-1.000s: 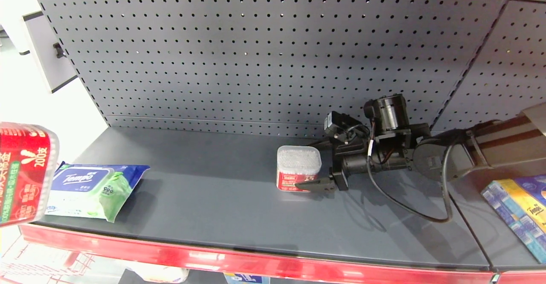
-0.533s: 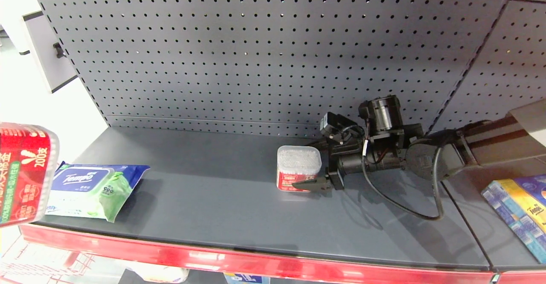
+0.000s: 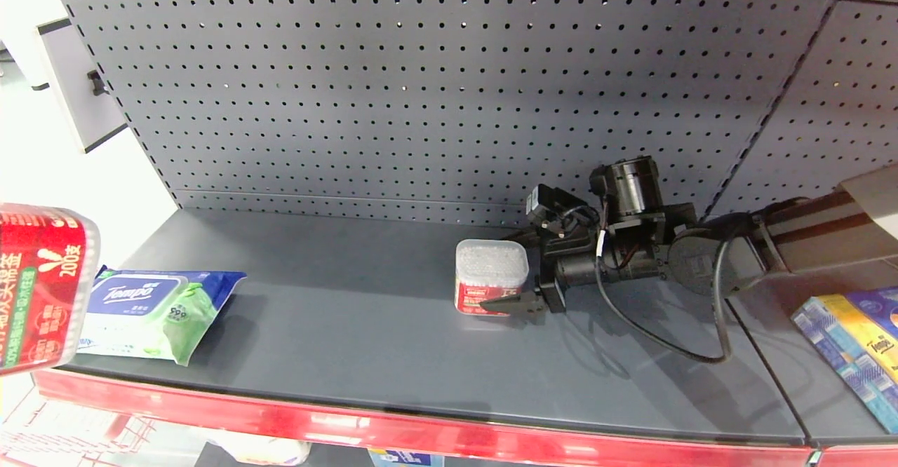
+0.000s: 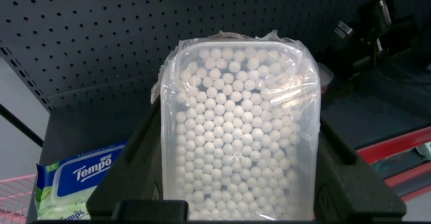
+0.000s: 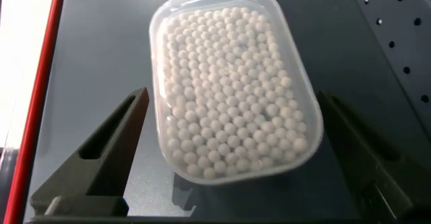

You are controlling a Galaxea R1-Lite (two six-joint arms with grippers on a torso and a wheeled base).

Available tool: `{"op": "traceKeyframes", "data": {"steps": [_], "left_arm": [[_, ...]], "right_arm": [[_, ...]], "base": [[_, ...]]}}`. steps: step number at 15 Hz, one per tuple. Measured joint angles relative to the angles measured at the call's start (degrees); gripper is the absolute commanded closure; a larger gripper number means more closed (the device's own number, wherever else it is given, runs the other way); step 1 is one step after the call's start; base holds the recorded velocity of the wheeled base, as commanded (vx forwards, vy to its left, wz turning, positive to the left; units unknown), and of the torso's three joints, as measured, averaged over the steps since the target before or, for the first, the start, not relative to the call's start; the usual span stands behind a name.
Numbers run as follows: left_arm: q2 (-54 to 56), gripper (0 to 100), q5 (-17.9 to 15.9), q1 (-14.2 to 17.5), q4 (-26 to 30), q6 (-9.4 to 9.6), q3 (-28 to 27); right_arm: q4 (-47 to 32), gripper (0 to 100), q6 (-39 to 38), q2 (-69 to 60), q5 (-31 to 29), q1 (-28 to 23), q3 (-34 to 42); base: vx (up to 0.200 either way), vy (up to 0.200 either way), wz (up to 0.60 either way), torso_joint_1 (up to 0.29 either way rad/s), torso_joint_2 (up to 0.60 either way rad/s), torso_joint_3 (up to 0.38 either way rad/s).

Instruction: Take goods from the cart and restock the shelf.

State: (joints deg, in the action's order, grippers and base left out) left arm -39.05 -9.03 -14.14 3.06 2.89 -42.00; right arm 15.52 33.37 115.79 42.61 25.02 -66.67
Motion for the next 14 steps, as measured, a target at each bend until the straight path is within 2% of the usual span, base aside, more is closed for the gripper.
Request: {"op": "traceKeyframes", "data": {"steps": [12,13,14], "left_arm": [[0.46,100,-0.02,0.0,0.11,0.01,0.16],[0.52,100,0.0,0.0,0.11,0.0,0.16],[0.6,100,-0.02,0.0,0.11,0.01,0.16]], "right_arm": [[0.0,0,-0.96,-0.79,-0.95,-0.18,0.2],[0.0,100,-0.96,-0.79,-0.98,-0.18,0.16],[0.02,100,-0.96,-0.82,-1.17,-0.16,0.0]], "base": [[0.0,0.0,0.0,0.0,0.0,0.0],[0.0,0.0,0.0,0.0,0.0,0.0],[0.0,0.0,0.0,0.0,0.0,0.0]]}}
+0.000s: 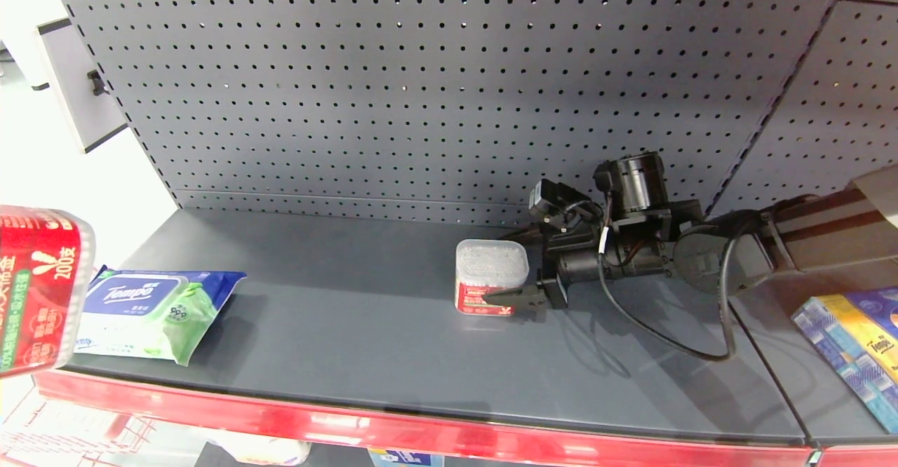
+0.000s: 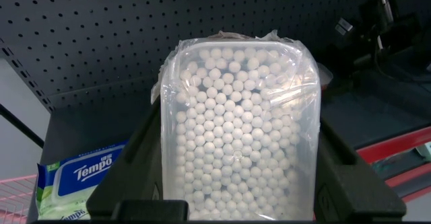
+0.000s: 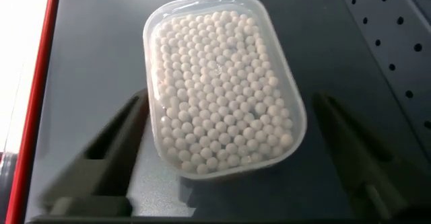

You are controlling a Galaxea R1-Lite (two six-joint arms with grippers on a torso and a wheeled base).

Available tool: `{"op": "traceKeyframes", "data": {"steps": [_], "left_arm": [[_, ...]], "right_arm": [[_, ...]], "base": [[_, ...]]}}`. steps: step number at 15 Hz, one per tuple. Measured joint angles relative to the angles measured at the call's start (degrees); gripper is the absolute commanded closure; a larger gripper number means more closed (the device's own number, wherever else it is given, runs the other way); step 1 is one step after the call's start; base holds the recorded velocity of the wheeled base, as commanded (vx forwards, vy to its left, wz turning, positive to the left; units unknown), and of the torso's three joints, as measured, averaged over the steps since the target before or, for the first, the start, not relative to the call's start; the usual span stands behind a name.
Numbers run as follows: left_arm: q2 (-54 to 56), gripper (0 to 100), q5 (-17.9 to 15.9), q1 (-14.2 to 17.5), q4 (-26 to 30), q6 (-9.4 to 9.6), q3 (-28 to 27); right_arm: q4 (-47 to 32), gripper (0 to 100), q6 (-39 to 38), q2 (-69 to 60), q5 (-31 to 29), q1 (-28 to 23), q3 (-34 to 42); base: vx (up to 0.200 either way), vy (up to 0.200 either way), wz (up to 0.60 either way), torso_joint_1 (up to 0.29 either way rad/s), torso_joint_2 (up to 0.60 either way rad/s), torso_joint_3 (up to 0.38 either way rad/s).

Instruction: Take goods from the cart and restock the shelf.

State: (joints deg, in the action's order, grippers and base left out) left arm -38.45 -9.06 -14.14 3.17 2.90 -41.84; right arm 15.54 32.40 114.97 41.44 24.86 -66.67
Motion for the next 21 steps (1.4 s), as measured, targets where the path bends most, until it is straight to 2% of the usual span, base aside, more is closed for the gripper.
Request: {"op": "traceKeyframes", "data": {"steps": [8,16,21], "left_arm": [[0.24,100,0.02,0.0,0.0,-0.01,-0.24],[0.28,100,0.0,0.0,-0.09,-0.01,-0.41],[0.28,100,-0.02,0.0,-0.09,-0.01,-0.5]], "right_arm": [[-0.06,100,0.06,-1.85,-0.46,0.3,2.1],[-0.09,100,0.85,-10.9,1.04,0.48,16.29],[-0.05,100,4.13,-15.41,2.18,2.26,24.17]], "base": [[0.0,0.0,0.0,0.0,0.0,0.0],[0.0,0.0,0.0,0.0,0.0,0.0],[0.0,0.0,0.0,0.0,0.0,0.0]]}}
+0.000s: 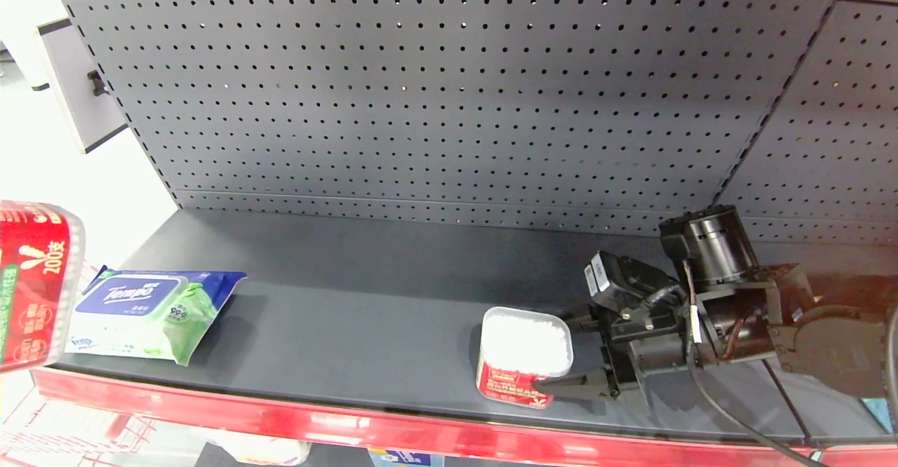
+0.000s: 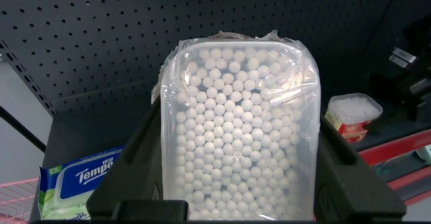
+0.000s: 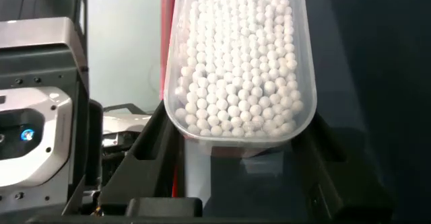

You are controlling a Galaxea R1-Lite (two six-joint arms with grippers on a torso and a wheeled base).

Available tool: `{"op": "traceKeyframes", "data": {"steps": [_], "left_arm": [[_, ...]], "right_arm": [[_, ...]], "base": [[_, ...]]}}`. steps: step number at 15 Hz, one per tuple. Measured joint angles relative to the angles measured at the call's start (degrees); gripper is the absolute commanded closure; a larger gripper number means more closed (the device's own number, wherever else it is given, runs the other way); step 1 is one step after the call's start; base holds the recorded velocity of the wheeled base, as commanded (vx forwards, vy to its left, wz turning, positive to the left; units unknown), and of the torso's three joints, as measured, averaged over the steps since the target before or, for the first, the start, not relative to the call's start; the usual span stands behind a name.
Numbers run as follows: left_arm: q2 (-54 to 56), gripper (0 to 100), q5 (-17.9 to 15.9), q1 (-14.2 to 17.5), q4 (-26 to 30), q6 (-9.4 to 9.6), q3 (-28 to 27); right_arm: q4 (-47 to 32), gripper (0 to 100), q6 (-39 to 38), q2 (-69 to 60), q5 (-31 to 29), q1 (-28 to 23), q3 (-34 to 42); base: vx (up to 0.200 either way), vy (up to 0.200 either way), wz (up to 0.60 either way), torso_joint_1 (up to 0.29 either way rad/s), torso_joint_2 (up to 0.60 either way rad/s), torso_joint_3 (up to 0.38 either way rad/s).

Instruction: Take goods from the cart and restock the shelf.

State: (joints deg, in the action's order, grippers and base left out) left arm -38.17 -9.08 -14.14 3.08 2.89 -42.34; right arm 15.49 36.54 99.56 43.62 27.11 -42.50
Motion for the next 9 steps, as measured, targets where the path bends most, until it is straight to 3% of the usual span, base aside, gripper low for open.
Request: {"op": "traceKeyframes", "data": {"steps": [9], "left_arm": [[0.0,100,-0.05,0.0,-0.07,0.0,-0.05]], "right_arm": [[0.12,100,0.24,-1.57,-0.34,3.73,2.28]], "base": [[0.0,0.0,0.0,0.0,0.0,0.0]]}}
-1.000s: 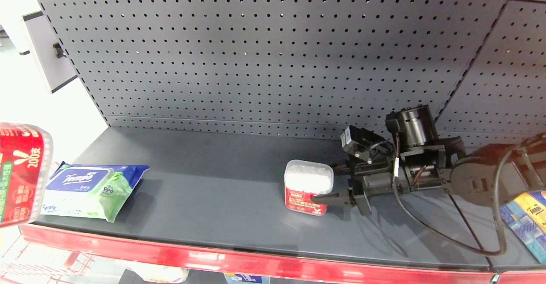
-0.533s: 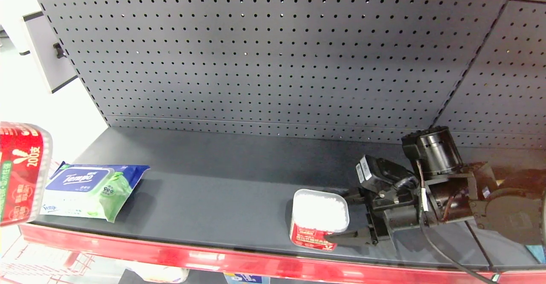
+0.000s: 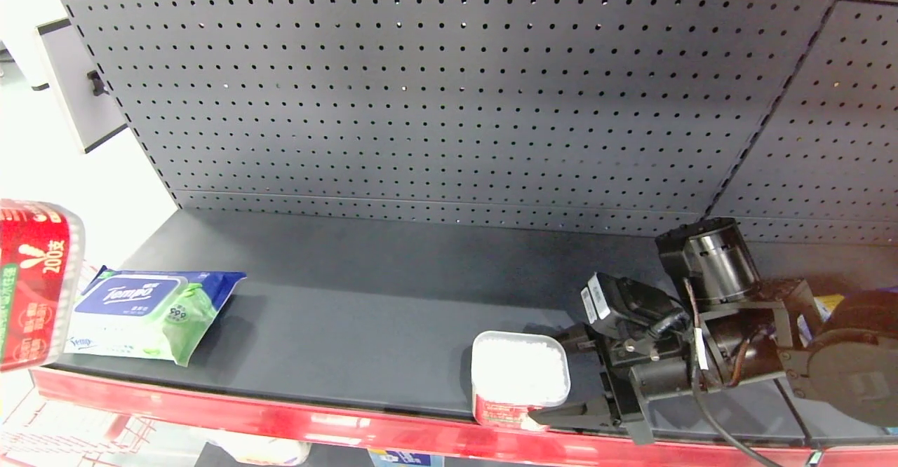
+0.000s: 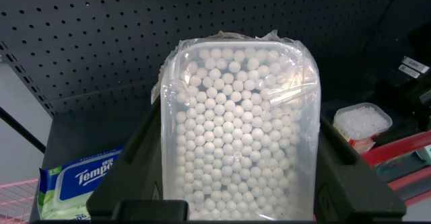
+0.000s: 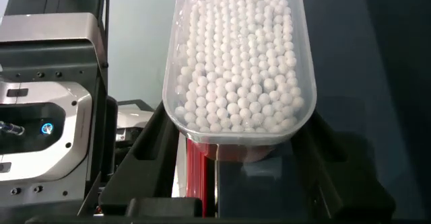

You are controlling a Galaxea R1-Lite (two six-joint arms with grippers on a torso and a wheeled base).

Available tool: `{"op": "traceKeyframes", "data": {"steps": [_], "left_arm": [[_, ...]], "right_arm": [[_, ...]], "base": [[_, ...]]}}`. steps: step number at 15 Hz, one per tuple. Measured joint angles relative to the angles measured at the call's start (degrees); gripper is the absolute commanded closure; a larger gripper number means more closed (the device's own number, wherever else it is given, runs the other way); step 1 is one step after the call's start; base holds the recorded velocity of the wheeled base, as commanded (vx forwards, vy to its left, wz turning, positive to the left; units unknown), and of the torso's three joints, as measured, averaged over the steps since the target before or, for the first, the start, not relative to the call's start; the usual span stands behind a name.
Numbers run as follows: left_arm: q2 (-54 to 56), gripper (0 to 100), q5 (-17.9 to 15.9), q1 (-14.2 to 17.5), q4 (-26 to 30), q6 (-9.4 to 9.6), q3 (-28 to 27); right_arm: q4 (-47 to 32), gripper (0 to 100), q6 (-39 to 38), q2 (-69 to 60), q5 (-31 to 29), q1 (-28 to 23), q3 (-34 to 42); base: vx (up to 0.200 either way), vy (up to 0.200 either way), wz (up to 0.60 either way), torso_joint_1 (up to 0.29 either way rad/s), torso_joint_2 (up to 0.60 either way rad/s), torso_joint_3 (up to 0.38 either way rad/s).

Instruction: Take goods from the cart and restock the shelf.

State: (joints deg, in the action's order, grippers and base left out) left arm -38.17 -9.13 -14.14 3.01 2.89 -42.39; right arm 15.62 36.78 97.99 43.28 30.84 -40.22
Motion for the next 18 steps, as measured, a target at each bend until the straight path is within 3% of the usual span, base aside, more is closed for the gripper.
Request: {"op": "traceKeyframes", "data": {"steps": [18], "left_arm": [[-0.04,100,-0.09,0.0,-0.01,-0.79,-0.11]], "right_arm": [[-0.05,100,-0.02,1.29,-2.72,-1.57,-0.84]], "base": [[0.0,0.0,0.0,0.0,0.0,0.0]]}}
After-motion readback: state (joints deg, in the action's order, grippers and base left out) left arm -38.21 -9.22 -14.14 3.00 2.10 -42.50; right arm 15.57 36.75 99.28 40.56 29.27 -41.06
